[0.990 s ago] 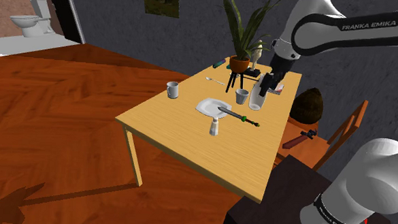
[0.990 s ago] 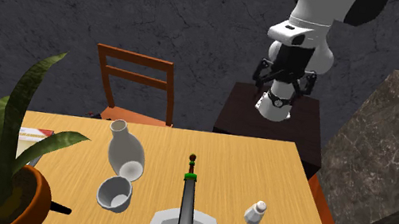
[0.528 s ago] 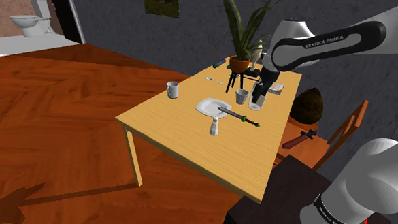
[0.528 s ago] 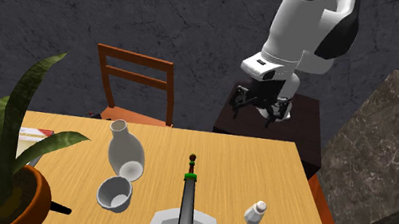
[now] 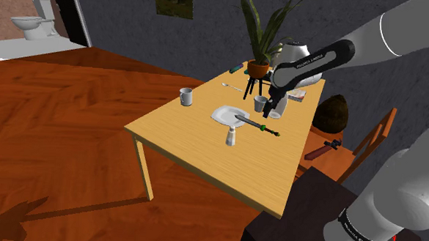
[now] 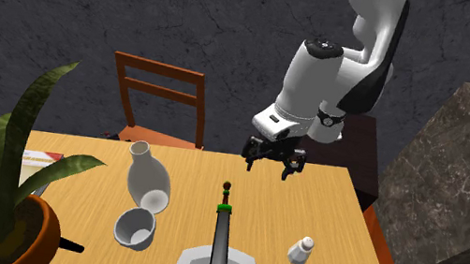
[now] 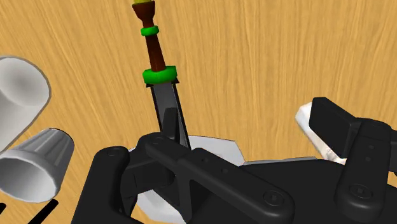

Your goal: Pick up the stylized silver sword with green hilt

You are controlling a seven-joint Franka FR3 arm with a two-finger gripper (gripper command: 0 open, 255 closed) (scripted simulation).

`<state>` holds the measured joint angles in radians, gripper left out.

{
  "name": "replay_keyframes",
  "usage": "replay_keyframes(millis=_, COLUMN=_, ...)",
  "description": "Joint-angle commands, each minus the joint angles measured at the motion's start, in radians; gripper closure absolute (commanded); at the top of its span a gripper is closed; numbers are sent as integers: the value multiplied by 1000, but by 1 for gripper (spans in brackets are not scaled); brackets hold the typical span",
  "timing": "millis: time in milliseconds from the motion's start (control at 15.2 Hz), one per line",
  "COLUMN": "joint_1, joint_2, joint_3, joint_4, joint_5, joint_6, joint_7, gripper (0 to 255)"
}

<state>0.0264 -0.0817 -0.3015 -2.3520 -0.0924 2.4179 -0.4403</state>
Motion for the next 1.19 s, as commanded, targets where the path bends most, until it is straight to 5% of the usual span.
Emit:
replay_keyframes(millis=0, joint_1=-3, joint_2=75, joint_3=-11, joint_4=29, joint_5=18, joint_6=45, joint_7=-44, gripper=0)
replay_keyframes(millis=726, joint_1=-83, joint_2=520, joint_3=24, joint_4=320, joint_5=144, joint_6=195, joint_7=-257, gripper=0)
replay_keyframes(millis=1122, joint_1=-95, joint_2=573, joint_3=39, joint_4=322, joint_5=160, joint_6=246, joint_7=-264, gripper=0)
